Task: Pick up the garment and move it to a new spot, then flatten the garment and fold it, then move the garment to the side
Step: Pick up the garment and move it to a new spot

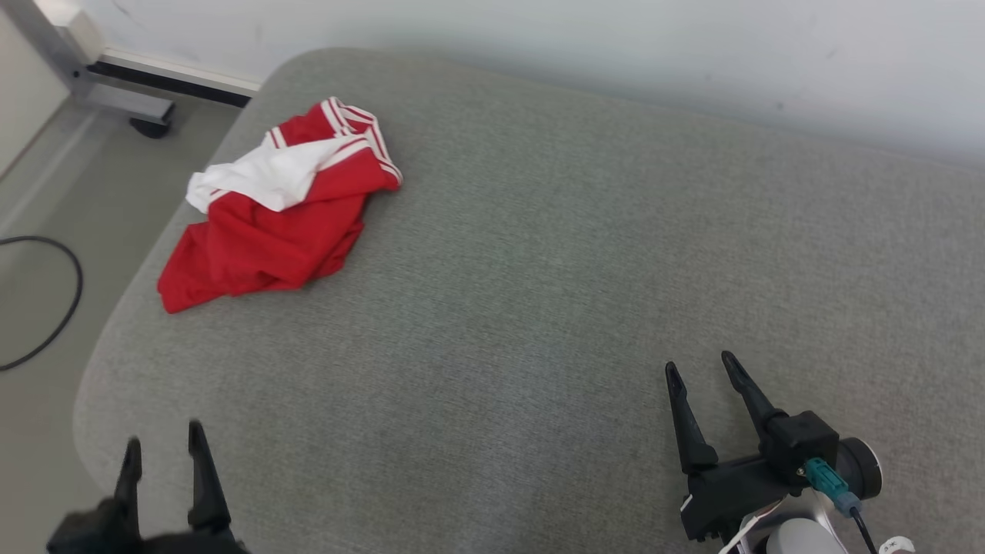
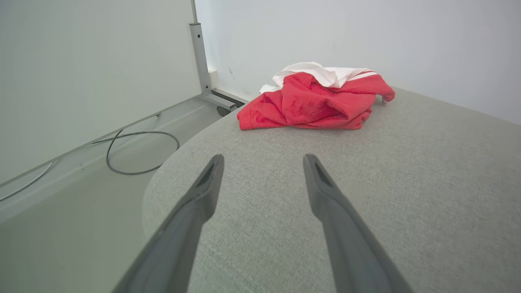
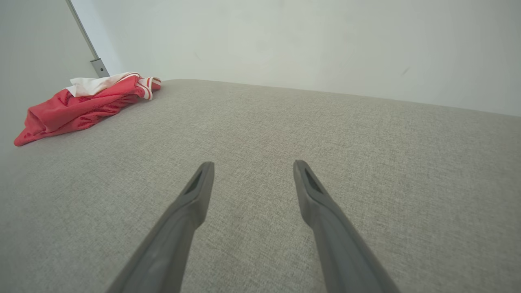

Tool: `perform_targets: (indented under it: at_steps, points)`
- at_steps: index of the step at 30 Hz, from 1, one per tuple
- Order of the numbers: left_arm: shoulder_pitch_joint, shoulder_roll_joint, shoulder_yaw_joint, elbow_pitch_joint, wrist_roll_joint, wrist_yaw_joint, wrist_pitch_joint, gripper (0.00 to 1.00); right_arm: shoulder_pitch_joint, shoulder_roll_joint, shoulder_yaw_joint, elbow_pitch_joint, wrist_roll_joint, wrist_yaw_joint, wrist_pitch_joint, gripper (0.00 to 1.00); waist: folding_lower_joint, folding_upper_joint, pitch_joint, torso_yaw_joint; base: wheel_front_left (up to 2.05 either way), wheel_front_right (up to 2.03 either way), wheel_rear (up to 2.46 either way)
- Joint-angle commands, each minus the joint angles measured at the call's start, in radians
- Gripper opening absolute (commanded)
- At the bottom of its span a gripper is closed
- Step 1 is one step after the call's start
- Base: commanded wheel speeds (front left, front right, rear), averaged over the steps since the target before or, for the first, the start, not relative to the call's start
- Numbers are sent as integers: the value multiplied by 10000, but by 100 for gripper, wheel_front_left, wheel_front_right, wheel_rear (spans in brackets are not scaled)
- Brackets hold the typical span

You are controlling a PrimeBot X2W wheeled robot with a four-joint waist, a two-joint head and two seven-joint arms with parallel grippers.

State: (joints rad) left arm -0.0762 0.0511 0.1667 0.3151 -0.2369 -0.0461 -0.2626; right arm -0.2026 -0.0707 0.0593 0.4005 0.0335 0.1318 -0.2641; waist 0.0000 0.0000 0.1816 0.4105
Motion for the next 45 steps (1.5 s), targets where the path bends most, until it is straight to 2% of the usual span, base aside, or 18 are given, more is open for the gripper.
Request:
perform_targets:
  at_steps: [1,7,15,23,31,36,39,41,44,45]
  points:
    - [-385,4,118,70,220,-126,-30,100,-104,-53,39,-96,-71,-25,4,100,0,0,357,-358,0,0,0]
    - [-2001,616,407,801,635,-587,-30,100,-387,-357,230,-494,-9,-25,4,100,0,0,1045,-874,0,0,0]
    - [-4202,1644,343,2337,907,-721,-30,100,-869,-640,551,-991,162,-25,4,100,0,0,1911,-1715,0,0,0]
    - [-6031,2492,102,4111,568,-815,178,100,-1187,-894,800,-1476,280,-25,4,100,0,0,2659,-2412,0,0,0]
    - [-7216,2915,-298,5176,692,-840,293,100,-1287,-1188,812,-1660,292,-25,11,100,0,0,3259,-2792,0,0,0]
    - [-7766,3215,-240,5922,831,-162,325,100,-1291,-1264,767,-1683,323,-28,31,100,0,0,3494,-3017,0,0,0]
    - [-7980,3367,-186,6533,867,242,717,100,-1286,-1274,753,-1662,358,-28,42,100,0,0,3580,-3123,0,0,0]
    - [-8096,3465,-126,6919,782,358,981,100,-1280,-1266,793,-1645,352,-28,45,100,0,0,3616,-3203,0,0,0]
    - [-8212,3467,9,7403,524,285,1121,100,-1294,-1229,792,-1630,363,-30,47,100,0,0,3632,-3296,0,0,0]
    - [-8210,3457,14,7531,475,217,1133,23,-1278,-1195,792,-1630,353,-30,48,100,0,0,3616,-3319,0,0,0]
